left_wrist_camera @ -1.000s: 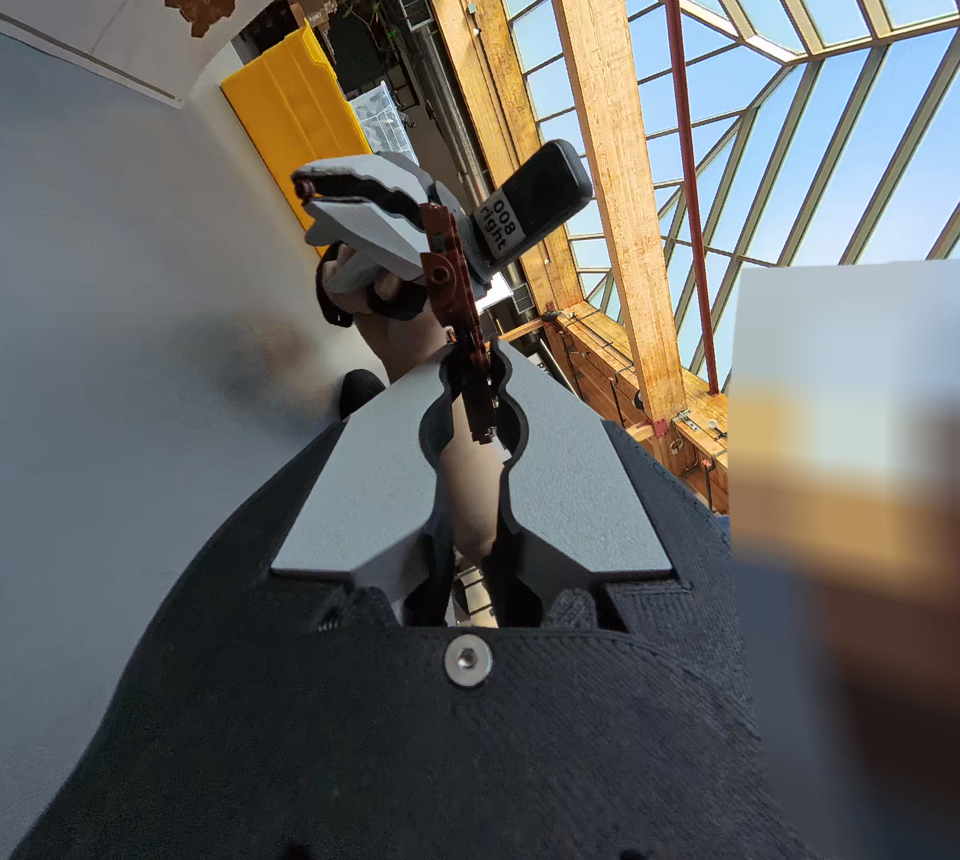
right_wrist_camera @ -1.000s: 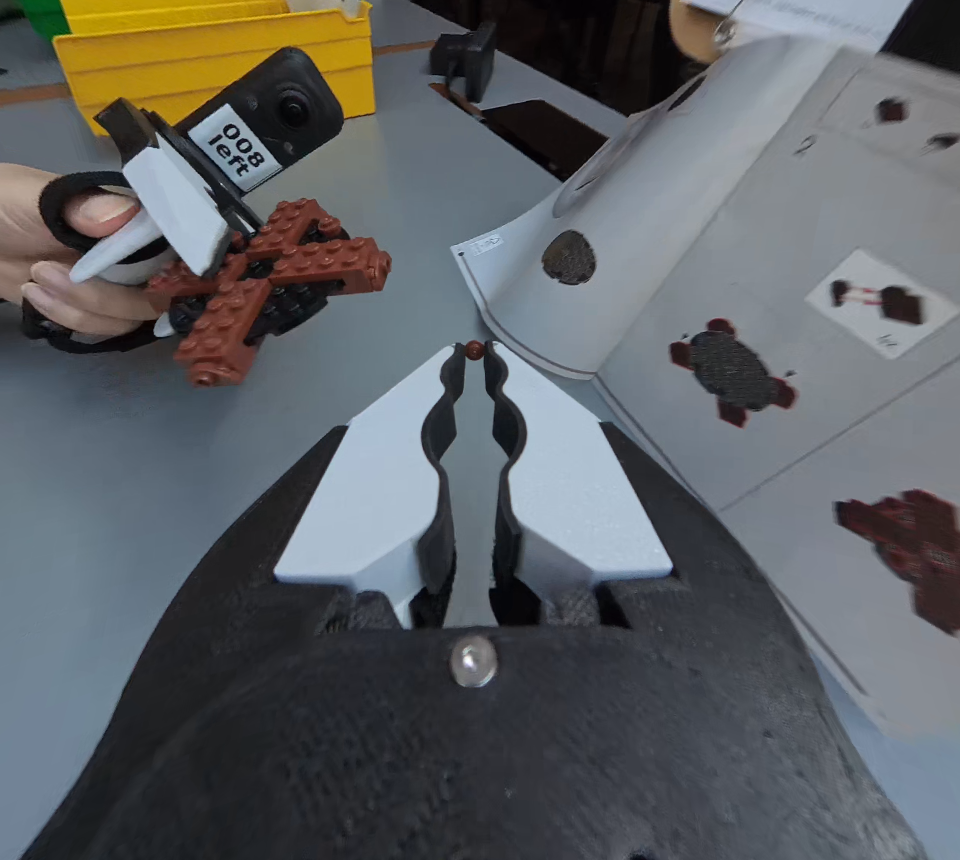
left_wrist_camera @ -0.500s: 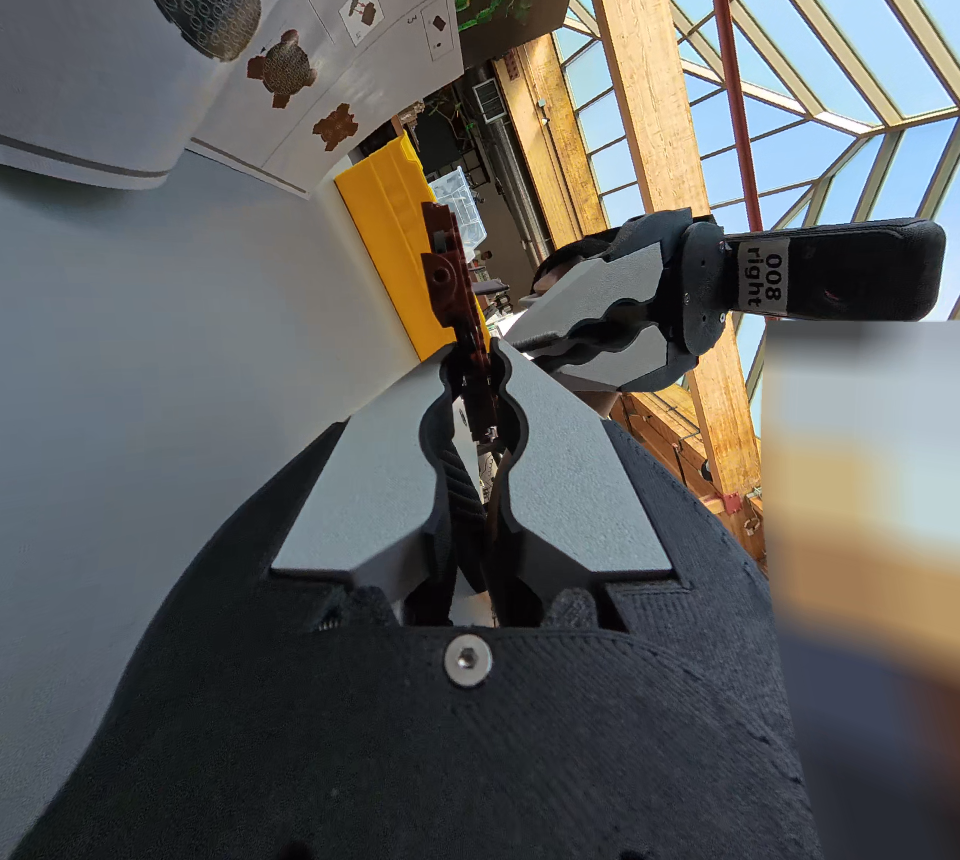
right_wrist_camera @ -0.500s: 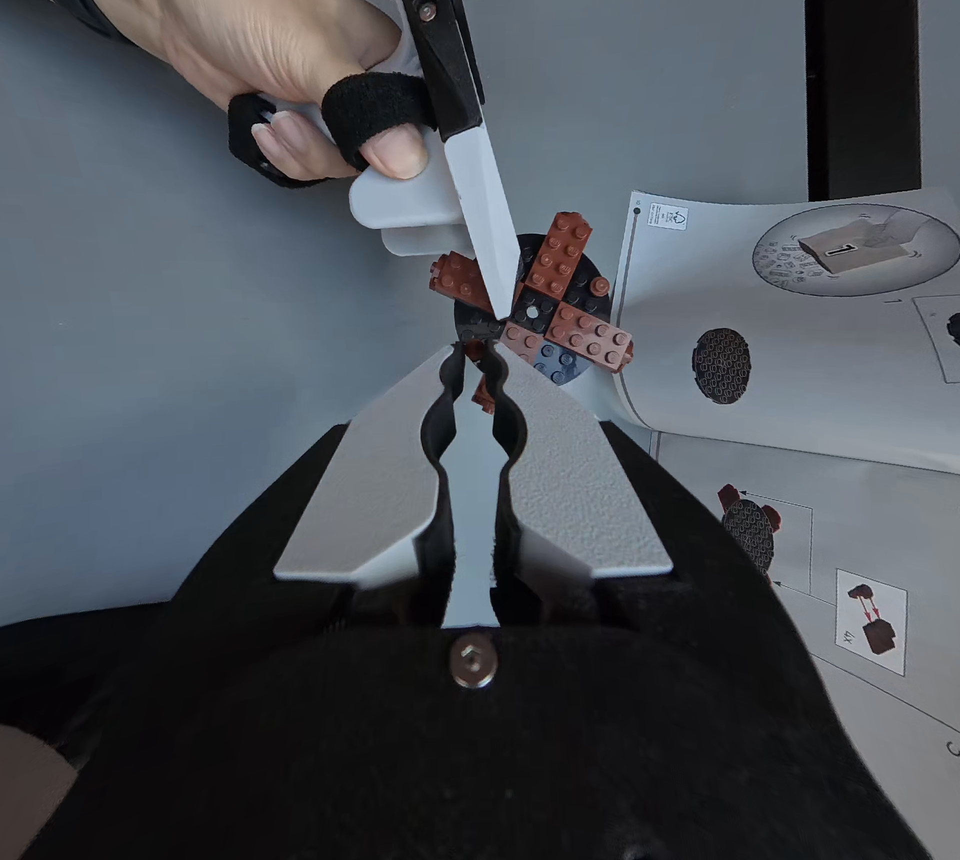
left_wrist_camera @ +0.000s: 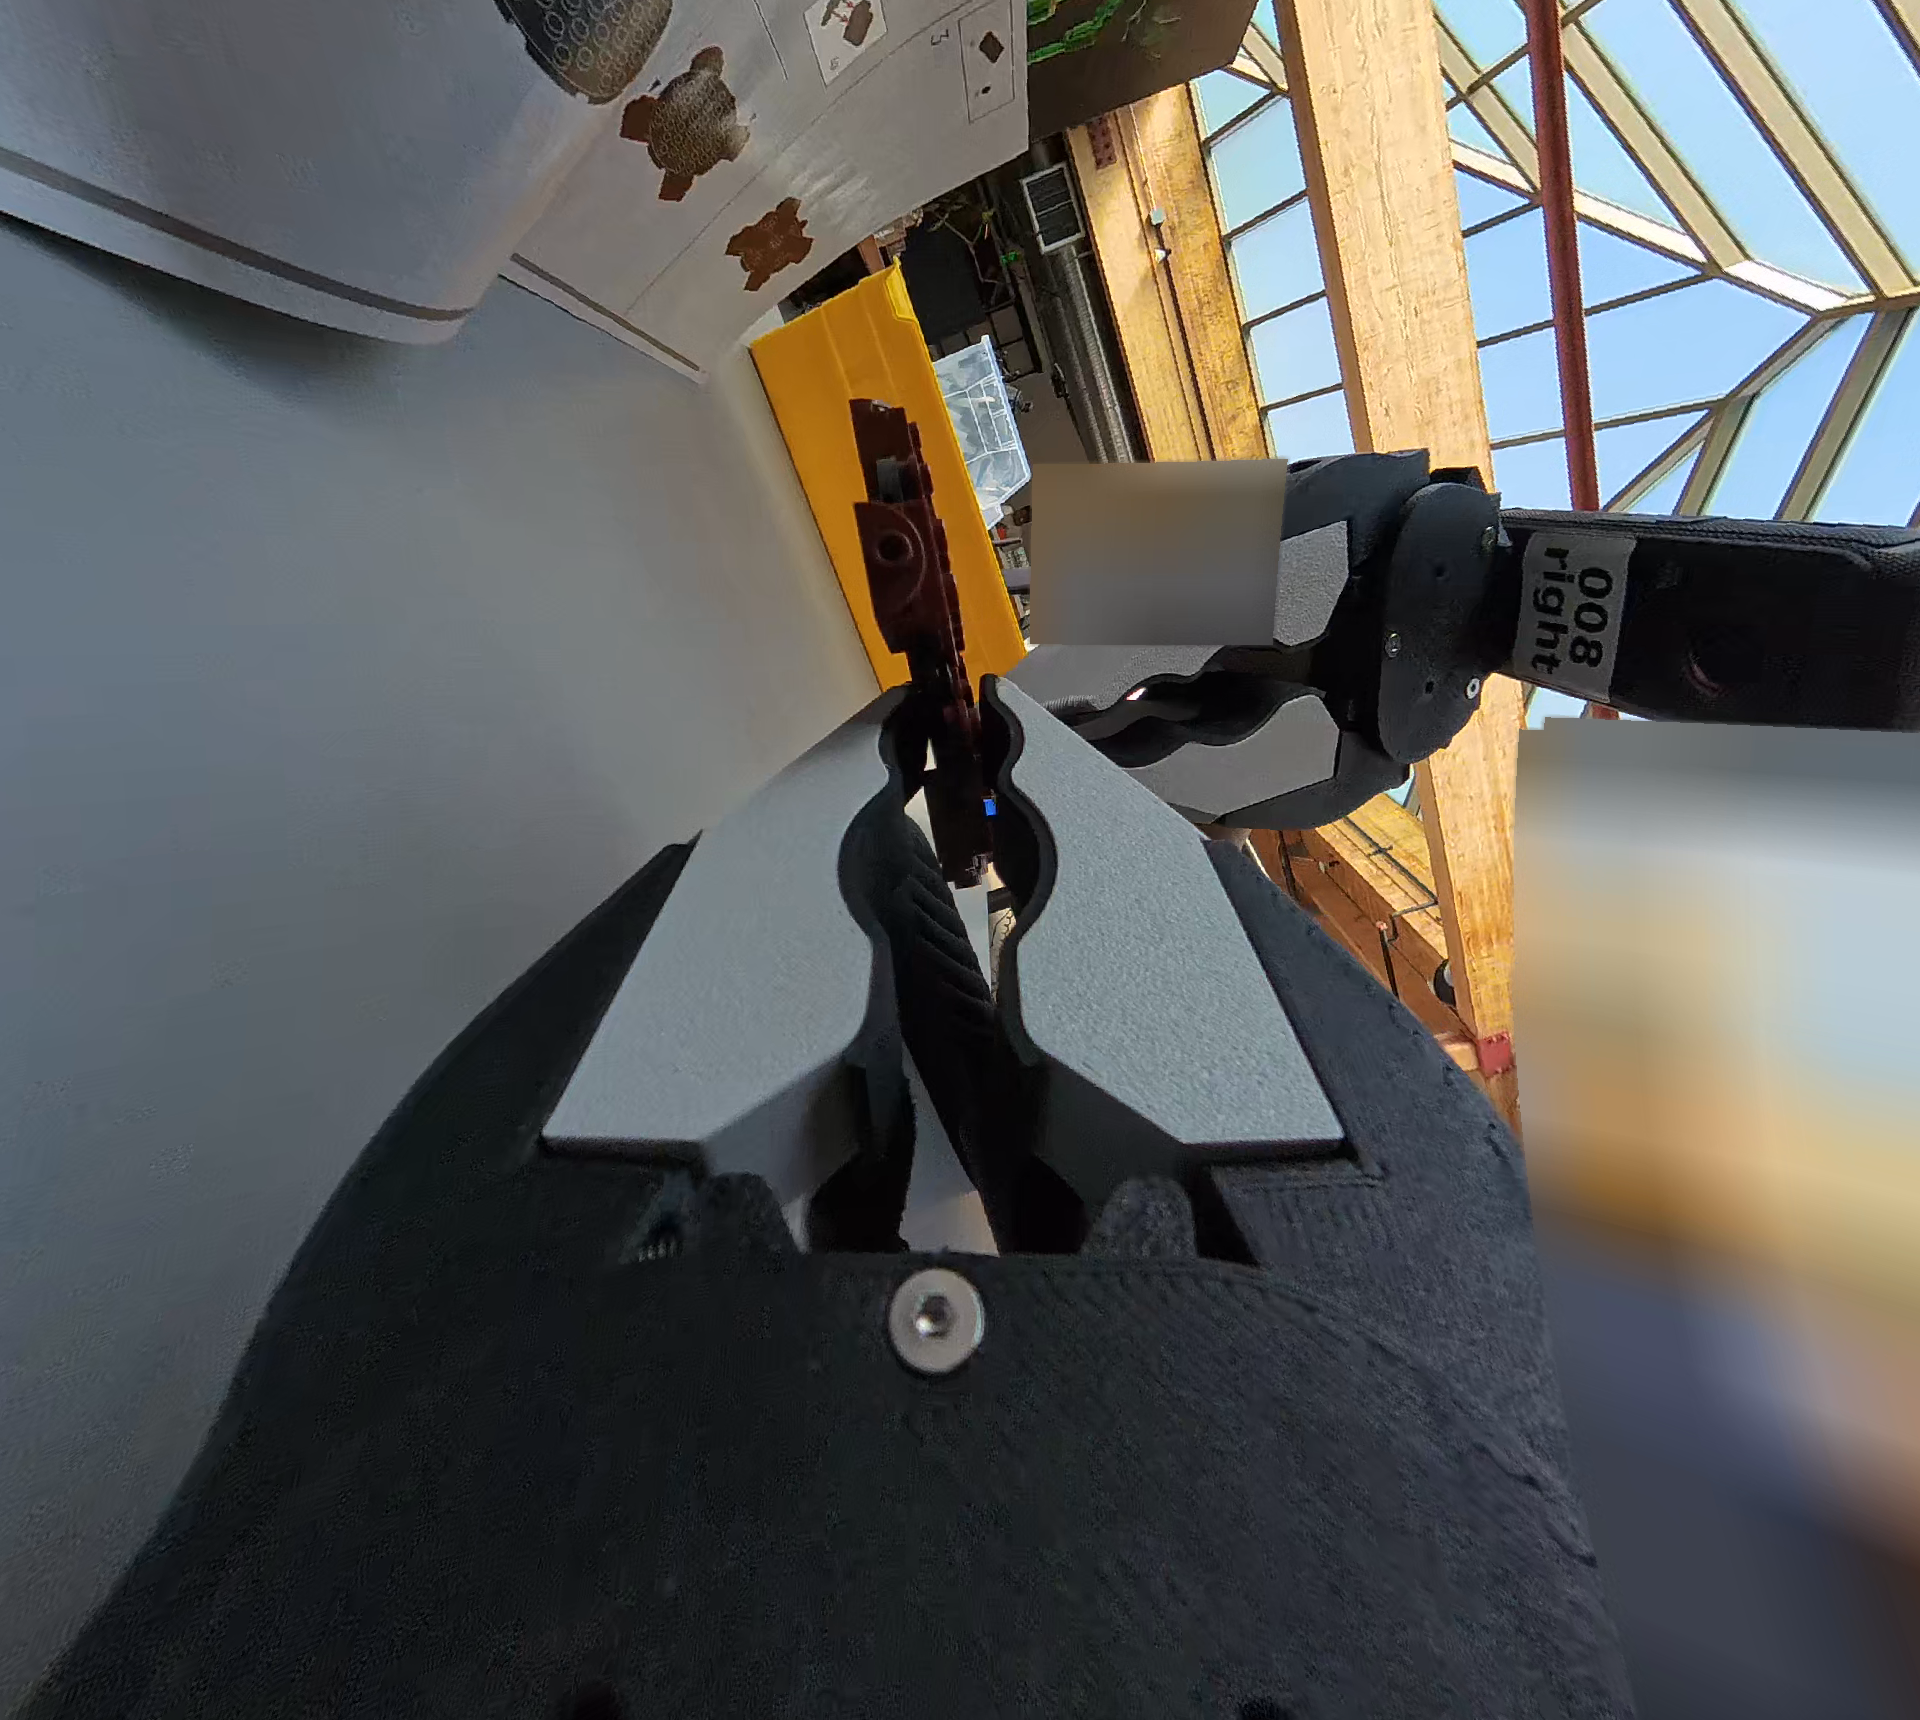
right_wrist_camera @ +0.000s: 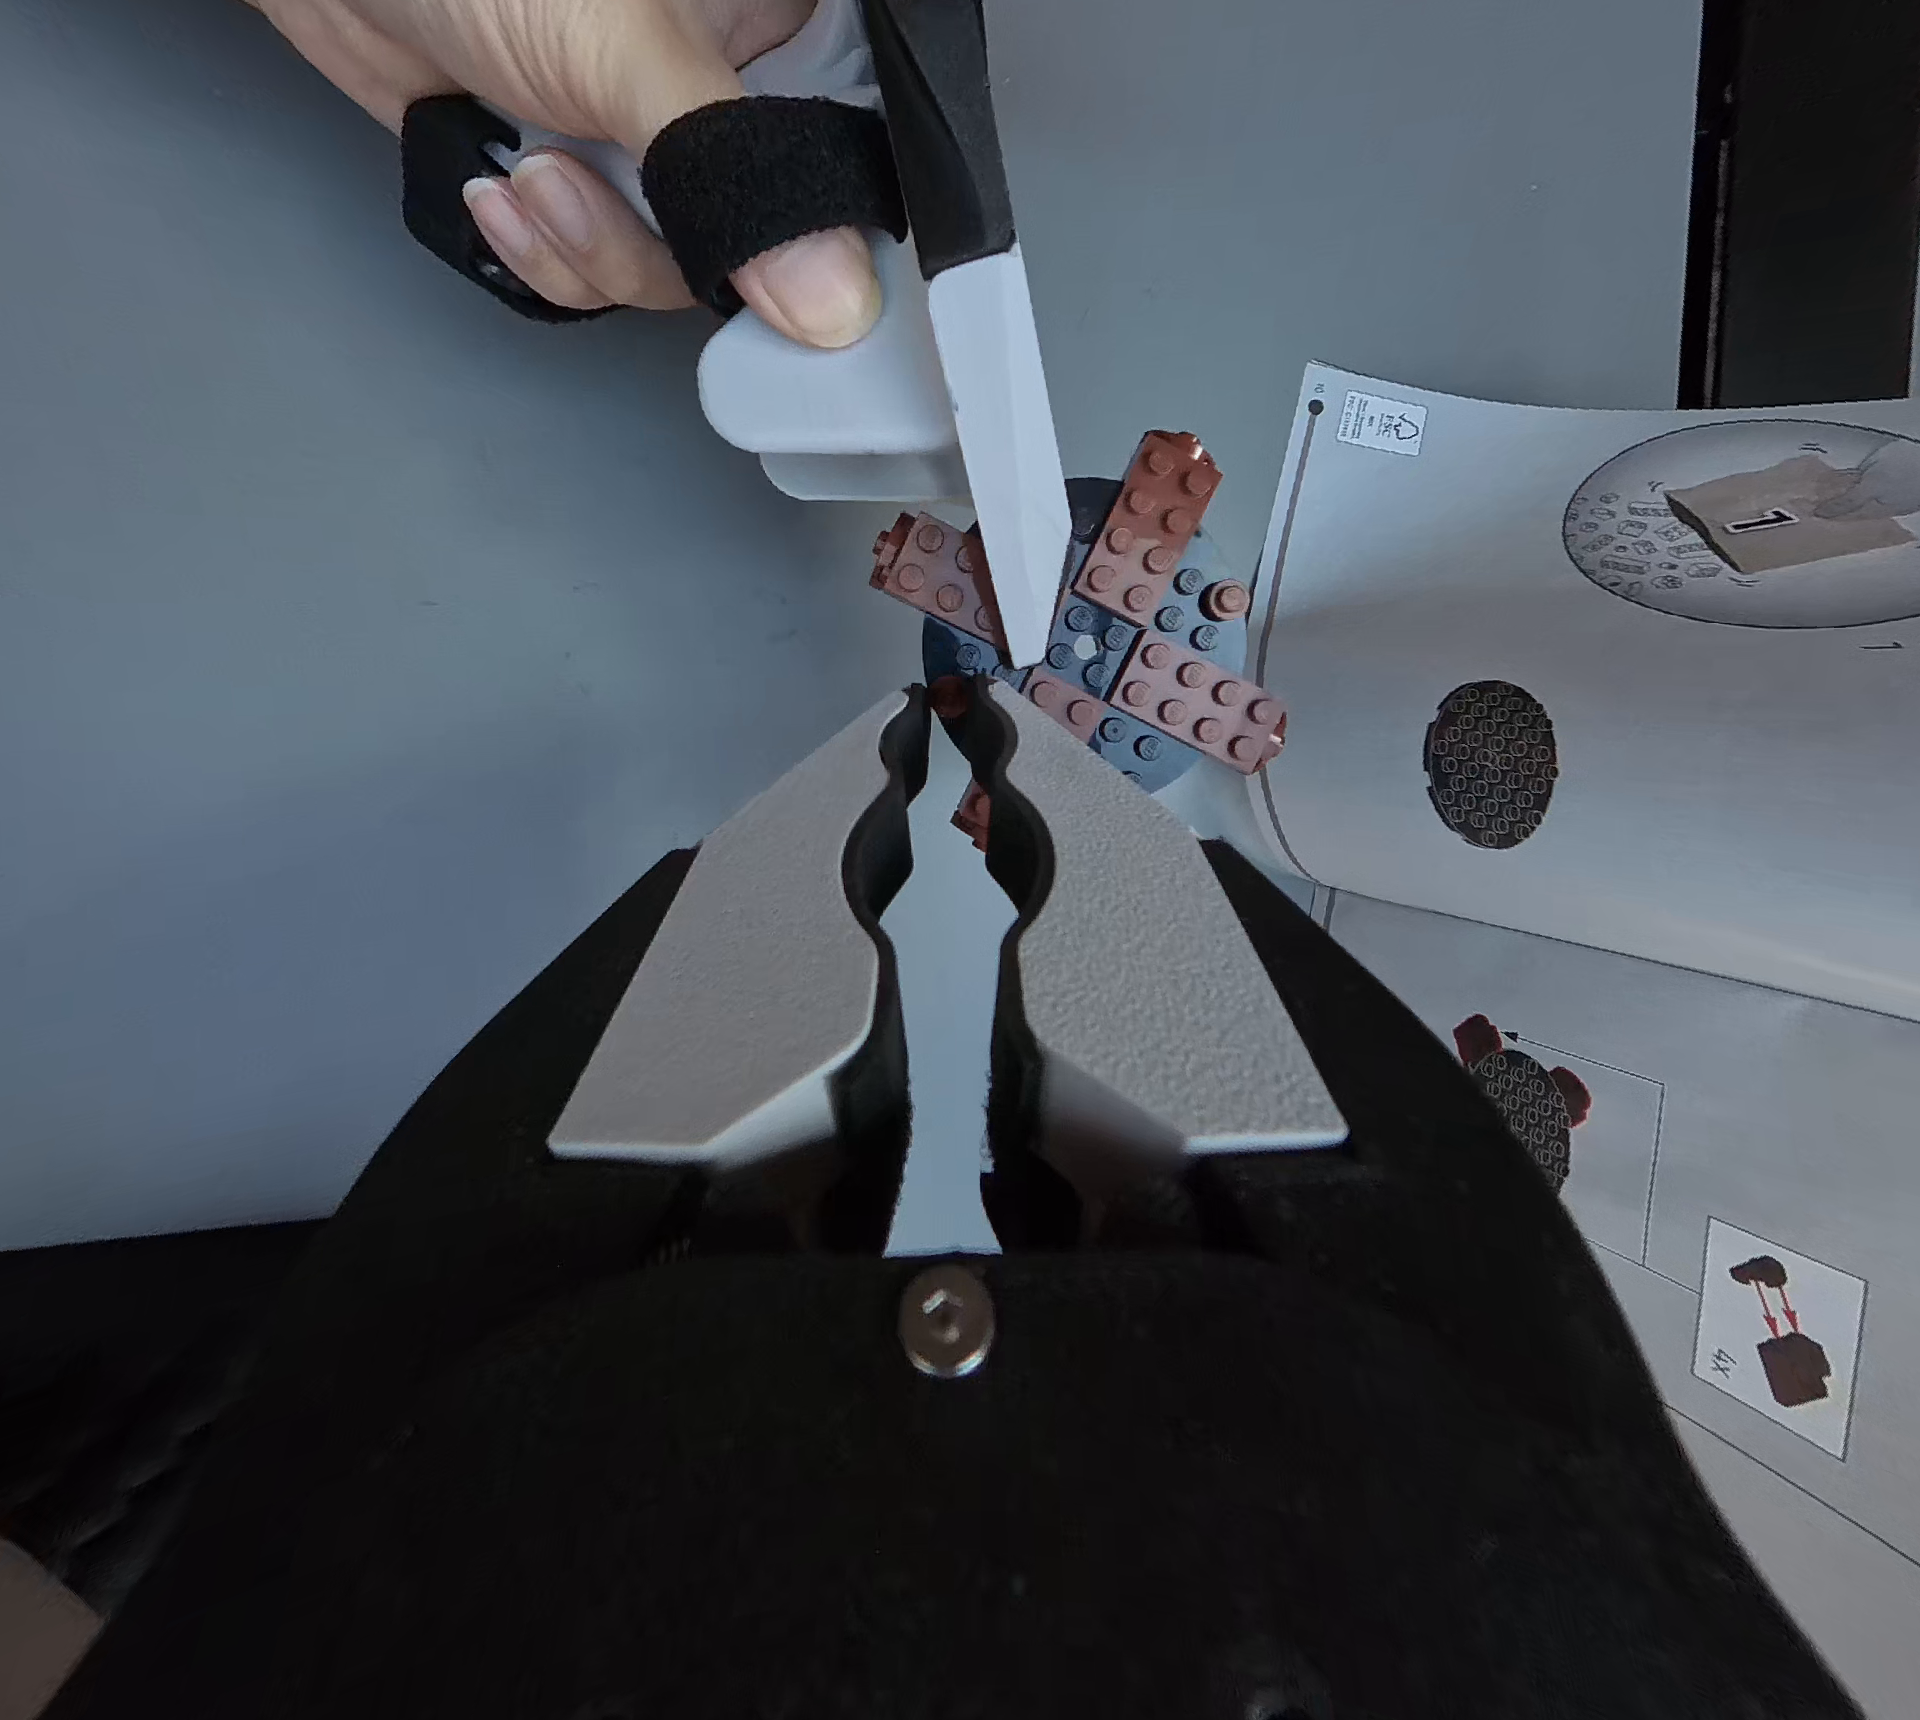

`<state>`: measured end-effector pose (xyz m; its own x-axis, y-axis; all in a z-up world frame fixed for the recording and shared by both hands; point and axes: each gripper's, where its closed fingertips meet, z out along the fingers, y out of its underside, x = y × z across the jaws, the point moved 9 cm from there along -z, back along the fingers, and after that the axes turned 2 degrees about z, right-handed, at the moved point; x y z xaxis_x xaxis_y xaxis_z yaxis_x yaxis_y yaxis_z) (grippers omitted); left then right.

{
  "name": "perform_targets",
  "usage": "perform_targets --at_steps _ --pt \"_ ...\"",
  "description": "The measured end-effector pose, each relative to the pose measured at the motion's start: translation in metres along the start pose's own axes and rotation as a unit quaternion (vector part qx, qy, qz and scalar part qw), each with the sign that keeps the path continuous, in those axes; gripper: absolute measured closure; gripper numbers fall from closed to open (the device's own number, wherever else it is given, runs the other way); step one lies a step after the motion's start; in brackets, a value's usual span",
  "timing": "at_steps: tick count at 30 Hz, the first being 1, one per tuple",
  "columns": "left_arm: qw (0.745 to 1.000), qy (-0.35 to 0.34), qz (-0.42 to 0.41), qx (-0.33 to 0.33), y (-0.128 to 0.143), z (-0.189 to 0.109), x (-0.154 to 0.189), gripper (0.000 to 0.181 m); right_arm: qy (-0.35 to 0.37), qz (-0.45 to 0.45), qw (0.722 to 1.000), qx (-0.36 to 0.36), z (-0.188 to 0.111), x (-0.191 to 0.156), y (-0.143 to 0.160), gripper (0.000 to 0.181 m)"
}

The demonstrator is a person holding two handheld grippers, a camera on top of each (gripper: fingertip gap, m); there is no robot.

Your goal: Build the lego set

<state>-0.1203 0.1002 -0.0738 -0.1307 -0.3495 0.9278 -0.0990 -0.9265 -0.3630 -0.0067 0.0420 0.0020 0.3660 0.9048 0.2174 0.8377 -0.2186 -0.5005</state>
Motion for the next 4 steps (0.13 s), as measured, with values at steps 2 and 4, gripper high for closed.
perform_targets --at_steps 2,4 --pt "1.0 0.0 -0.008 0.0 0.001 0.0003 -0.0003 0.174 0.005 -0.005 1.0 -0.013 0.0004 -0.0019 -0.0014 0.175" --pt "1.0 -0.004 -0.011 -0.002 0.0026 0.001 -0.0004 0.174 0.011 -0.016 0.999 -0.035 0.0023 -0.0051 -0.003 0.175"
